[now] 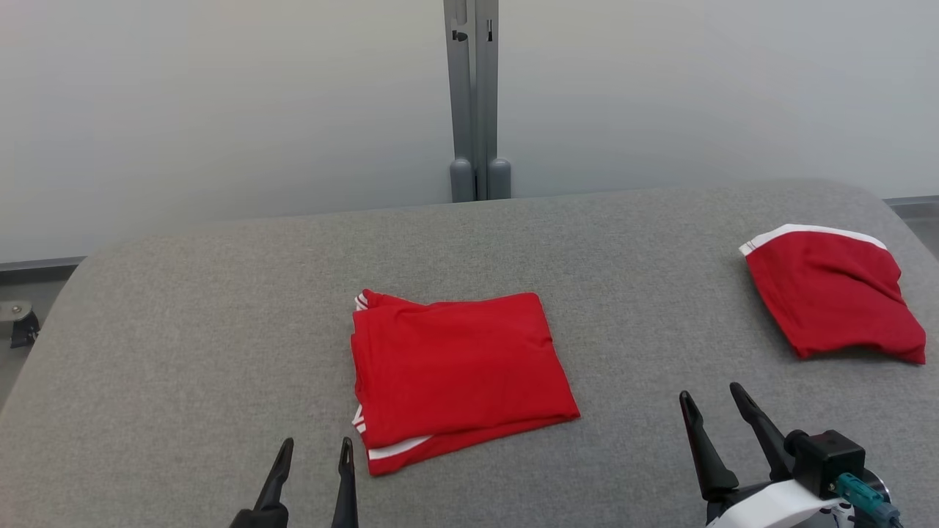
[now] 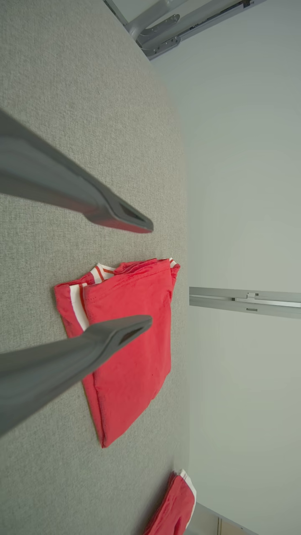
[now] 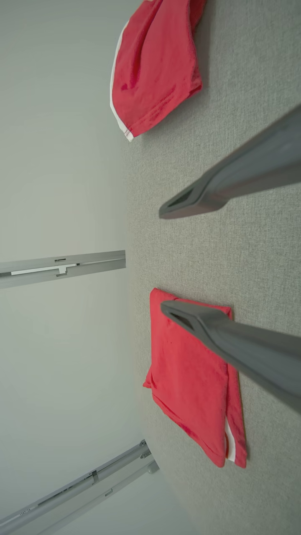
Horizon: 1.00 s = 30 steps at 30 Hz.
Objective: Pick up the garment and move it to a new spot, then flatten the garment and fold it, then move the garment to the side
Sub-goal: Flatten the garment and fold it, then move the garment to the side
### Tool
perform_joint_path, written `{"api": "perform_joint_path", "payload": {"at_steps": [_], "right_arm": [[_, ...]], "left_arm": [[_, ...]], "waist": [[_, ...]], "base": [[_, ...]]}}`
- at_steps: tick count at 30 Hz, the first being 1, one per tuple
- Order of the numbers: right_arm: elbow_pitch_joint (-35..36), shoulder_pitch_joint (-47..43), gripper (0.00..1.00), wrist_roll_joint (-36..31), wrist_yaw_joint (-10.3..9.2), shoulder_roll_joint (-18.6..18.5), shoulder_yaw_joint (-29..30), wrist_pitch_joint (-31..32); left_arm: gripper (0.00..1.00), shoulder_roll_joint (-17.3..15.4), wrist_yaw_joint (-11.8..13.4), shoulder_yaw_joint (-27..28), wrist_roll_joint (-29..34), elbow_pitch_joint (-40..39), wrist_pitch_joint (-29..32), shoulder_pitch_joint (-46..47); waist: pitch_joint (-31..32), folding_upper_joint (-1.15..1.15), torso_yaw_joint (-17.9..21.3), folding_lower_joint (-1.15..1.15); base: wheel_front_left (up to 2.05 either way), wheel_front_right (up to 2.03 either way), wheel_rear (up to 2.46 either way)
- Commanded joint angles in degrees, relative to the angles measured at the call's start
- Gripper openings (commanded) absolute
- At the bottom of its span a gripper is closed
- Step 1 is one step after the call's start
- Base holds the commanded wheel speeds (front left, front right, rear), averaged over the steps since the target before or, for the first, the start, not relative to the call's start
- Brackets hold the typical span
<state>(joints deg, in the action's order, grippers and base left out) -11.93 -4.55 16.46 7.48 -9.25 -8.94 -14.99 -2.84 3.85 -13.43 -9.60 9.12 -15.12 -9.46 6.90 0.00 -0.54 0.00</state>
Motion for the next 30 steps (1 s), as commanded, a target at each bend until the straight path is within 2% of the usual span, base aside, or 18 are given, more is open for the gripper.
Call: {"api": "perform_joint_path", "payload": {"at_steps": [1, 30], "right_arm": [[-0.22, -0.96, 1.00, -0.46, 0.02, 0.24, -0.02, -0.24], [-1.62, -1.52, 1.00, -0.35, 0.02, 1.33, -0.49, -0.25]], "left_arm": [[1.00, -0.13, -0.28, 0.22, 0.34, 0.19, 0.00, -1.14], [1.00, -0.13, -0.74, -0.40, -0.27, 1.87, 0.00, -1.85]], "waist": [[0.34, 0.00, -0.11, 0.00], [1.65, 0.00, -0.98, 0.00]], "base": [[0.00, 0.00, 0.00], [0.00, 0.00, 0.00]]}}
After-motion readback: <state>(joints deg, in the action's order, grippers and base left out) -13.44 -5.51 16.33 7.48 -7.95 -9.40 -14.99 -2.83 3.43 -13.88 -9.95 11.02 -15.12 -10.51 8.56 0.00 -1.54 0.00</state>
